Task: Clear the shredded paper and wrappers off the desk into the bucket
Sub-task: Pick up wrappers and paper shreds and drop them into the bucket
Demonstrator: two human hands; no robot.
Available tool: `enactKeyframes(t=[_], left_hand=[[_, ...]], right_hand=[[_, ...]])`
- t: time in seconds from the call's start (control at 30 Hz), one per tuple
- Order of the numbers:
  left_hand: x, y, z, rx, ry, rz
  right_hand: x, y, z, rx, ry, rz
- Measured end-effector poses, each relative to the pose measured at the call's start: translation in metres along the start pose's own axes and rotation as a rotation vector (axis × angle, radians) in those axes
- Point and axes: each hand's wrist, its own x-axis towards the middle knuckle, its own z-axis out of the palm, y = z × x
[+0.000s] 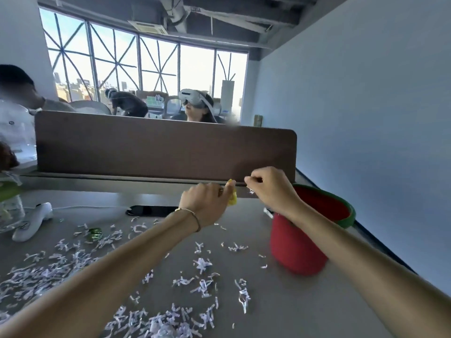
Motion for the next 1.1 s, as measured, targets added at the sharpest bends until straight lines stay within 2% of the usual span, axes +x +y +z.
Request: enactKeyframes(t=[0.2, 0.43, 0.6, 0.8, 0.87, 1.1], left_hand=[[0.030, 0.051, 0.003, -0.080, 0.006, 0.063], [0.055, 0.081, 0.018, -0.016, -0.020, 0.125], [0.065, 0.096, 0.028, -0.020, -0.045, 0.154], [0.075, 0.124, 0.034, -0.050, -0.016, 0.201], [0.076, 0.134, 0.035, -0.112, -0.006, 0.185], [0.082, 0.162, 0.049, -0.081, -0.094, 0.358]], right_hand=[[0.019, 0.048, -0.047, -0.036, 0.088, 0.125], [0.018, 0.094, -0.061, -0.093, 0.062, 0.156], [0.010, 0.107, -0.075, -0.137, -0.009, 0.198], [-0.005, 0.113, -0.098, -0.119, -0.179, 0.240], [-0.009, 0.116, -0.105, -0.120, -0.166, 0.247], [-0.025, 0.117, -0.132, -0.145, -0.090, 0.244]])
